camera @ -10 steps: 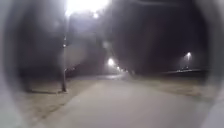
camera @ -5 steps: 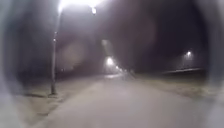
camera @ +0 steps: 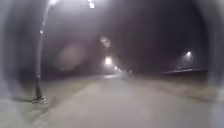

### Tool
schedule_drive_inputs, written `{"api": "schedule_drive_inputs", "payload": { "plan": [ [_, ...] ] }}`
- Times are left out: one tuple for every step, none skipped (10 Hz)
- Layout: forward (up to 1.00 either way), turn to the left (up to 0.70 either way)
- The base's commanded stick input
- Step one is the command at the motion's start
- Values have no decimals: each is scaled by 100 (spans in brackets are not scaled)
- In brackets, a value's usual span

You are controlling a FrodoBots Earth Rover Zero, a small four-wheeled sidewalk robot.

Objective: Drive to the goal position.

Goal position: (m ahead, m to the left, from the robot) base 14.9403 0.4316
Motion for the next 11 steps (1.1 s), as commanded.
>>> {"api": "schedule_drive_inputs", "payload": {
  "plan": [
    [100,3],
    [100,3],
    [100,3],
    [100,4],
    [100,5],
    [100,6],
    [100,10],
    [100,11],
    [100,11],
    [100,11],
    [100,11]
  ]
}}
